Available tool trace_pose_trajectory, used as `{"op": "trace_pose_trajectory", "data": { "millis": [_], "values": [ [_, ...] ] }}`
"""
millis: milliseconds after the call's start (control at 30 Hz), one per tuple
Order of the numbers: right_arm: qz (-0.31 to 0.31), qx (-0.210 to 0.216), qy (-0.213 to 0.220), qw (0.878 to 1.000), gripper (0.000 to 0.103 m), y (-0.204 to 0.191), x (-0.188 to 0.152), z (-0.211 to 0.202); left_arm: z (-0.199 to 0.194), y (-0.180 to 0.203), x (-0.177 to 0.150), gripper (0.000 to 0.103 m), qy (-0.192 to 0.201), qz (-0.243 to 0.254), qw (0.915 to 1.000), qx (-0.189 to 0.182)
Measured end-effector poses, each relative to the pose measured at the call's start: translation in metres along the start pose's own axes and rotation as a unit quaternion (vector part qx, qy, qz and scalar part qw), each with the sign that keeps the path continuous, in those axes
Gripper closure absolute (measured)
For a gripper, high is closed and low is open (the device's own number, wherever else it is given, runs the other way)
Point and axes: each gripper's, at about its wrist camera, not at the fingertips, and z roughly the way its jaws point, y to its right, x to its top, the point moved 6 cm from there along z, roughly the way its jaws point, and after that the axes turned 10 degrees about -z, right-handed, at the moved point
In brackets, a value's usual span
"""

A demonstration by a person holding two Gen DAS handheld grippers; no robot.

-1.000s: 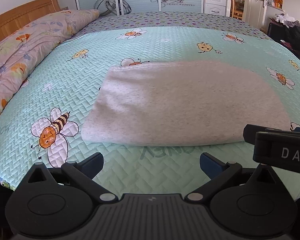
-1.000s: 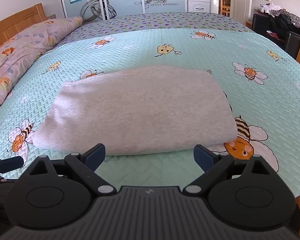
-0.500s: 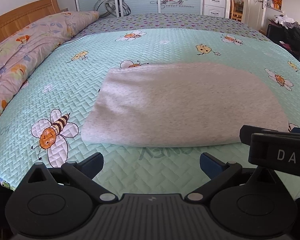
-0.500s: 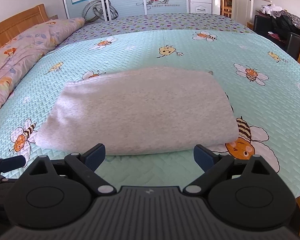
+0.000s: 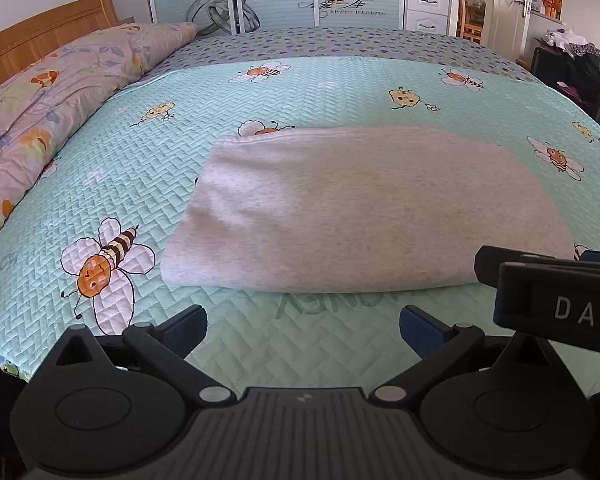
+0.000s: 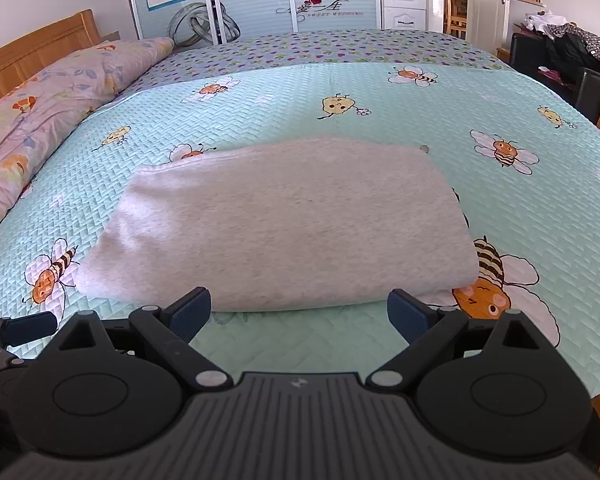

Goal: Fold clothes

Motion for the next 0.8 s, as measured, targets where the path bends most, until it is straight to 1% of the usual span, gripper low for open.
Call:
{"op": "trace_pose_trajectory", "data": {
  "millis": [800],
  "values": [
    [-0.006, 0.001, 0.004, 1.0, 0.008, -0.0038, -0.0001, -0.0029, -0.0015, -0.0003, -0.0018, 0.001, 0.0, -0.001, 1.0, -0.005]
  ]
}}
